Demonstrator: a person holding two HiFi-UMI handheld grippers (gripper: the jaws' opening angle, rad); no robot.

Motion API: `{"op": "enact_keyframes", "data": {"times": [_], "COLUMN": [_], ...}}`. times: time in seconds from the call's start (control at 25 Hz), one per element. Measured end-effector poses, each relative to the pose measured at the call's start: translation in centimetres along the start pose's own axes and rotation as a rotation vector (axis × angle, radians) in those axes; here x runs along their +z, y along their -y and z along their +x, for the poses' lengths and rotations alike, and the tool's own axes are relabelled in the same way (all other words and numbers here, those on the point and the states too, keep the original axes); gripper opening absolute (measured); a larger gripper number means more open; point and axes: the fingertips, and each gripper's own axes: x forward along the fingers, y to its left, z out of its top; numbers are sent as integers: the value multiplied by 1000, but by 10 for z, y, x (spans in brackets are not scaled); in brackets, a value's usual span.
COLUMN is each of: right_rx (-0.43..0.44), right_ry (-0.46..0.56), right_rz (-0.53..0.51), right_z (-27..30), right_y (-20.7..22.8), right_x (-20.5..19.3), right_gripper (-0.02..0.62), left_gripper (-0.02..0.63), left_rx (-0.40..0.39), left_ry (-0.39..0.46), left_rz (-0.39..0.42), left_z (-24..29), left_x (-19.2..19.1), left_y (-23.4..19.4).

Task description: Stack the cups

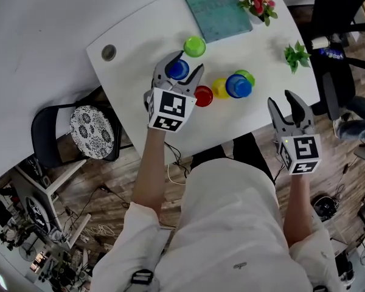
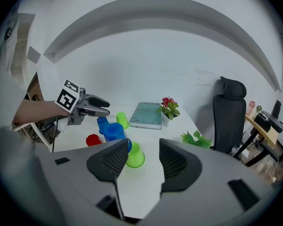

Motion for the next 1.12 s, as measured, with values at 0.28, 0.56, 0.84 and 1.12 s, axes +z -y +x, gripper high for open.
{"op": "enact_keyframes", "data": {"times": [0.28, 0.56, 0.84, 1.12], "right_rx": [-20, -27, -40, -40], "right_ry": [-16, -32, -41, -37], "right_rz": [22, 39, 51, 52], "right_z": [-5, -3, -6, -5], "right_y": [3, 6, 11, 14], "right_x": [-5, -8, -10, -9], "right_gripper": [210, 210, 209, 209], "left_gripper": [249, 249, 238, 225], "left_rx": [7, 0, 3, 11], "left_ry": [-57, -104, -151, -164], "left_rz": [37, 32, 54, 63], "left_z": [32, 55, 67, 69], "left_x": [-13, -26, -36, -39], "left_y": [-16, -23, -22, -23]}}
